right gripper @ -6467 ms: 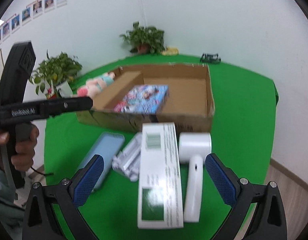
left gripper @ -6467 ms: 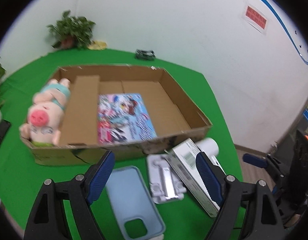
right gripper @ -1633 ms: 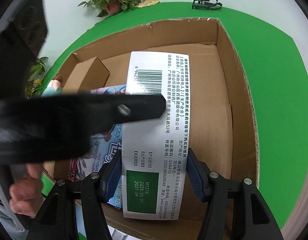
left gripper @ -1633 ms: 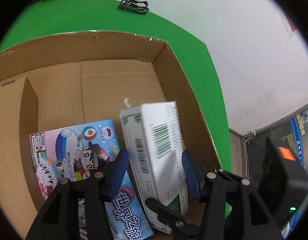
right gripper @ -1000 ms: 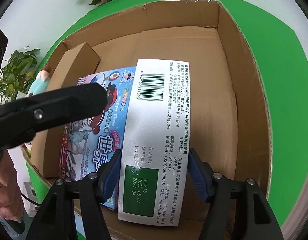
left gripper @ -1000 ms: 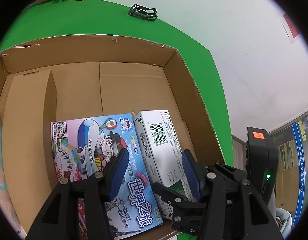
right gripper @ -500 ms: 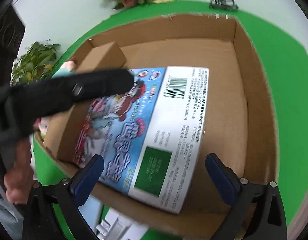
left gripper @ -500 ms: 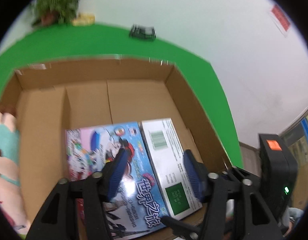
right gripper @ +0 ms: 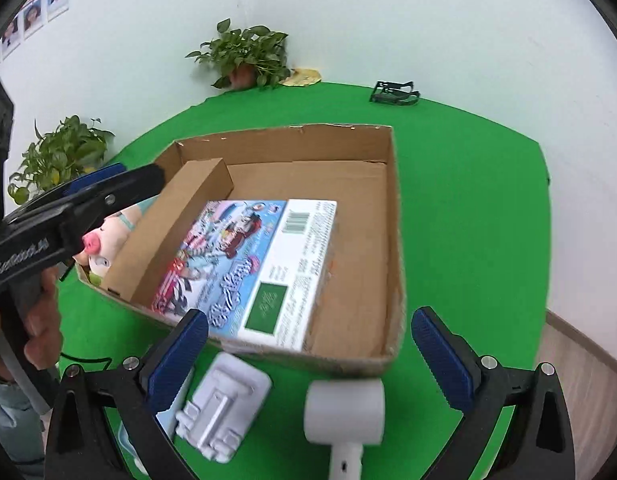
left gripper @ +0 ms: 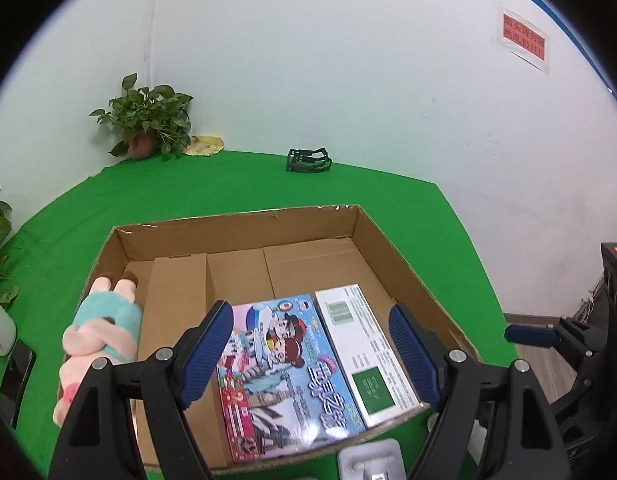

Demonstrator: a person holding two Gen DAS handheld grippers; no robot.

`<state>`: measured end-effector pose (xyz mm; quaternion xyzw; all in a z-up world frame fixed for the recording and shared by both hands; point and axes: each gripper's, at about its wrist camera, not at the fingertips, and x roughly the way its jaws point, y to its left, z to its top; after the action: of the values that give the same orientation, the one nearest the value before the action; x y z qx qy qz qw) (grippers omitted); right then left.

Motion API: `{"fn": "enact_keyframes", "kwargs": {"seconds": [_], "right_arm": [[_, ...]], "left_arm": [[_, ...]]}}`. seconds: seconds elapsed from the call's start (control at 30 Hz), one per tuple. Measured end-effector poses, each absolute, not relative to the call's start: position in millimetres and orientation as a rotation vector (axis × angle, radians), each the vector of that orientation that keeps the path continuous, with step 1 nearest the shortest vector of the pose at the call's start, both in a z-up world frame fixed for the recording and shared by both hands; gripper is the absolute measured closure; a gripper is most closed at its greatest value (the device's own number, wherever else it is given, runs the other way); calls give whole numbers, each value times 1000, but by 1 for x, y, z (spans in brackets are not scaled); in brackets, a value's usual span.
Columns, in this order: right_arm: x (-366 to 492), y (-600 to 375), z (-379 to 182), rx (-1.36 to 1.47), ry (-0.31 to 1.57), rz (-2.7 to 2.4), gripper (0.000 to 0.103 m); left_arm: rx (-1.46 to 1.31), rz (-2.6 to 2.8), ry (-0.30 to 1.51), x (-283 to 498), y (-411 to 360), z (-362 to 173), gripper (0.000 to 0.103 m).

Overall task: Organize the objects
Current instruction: 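Grasp the white hair dryer by its handle with the left gripper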

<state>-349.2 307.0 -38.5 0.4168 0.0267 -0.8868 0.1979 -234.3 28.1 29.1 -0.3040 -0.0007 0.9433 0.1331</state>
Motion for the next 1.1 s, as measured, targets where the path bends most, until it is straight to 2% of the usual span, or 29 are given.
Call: {"fn": "enact_keyframes", "kwargs": {"seconds": [0.17,0.3,0.43,0.53,0.63,0.73,0.87,1.03,1.1], "right_arm": [[-314,316,-33,1080,121,-2514,0],[-281,339,-24,1005,44,-2521,0],[-250,358,-45,1062,135,-2517,1],[-236,371,-71,1165,132,-2461,12],[-228,371,-93,1229,124,-2434,16],[-223,369,-111,1272,140,-2442,29],[-220,374,-123,1328,90,-2456,52],[-218,383,-133,1346,5,-2474,67],[-217,384,-136,1354,-4,-2471,71]], "left_arm": [[-844,2716,54,-199,42,27,23],[-936,2631,-44,-178,45,12,23],[-1159,2399,-181,-178,51,-16,23],[-1257,2258,-214,-177,67,-35,23],[-1331,2111,-265,-174,88,-52,23],[-1367,2025,-299,-173,104,-64,23],[-1408,1953,-348,-176,122,-79,23],[-1454,1896,-358,-174,142,-94,25],[-1471,1864,-357,-172,148,-100,29]]}}
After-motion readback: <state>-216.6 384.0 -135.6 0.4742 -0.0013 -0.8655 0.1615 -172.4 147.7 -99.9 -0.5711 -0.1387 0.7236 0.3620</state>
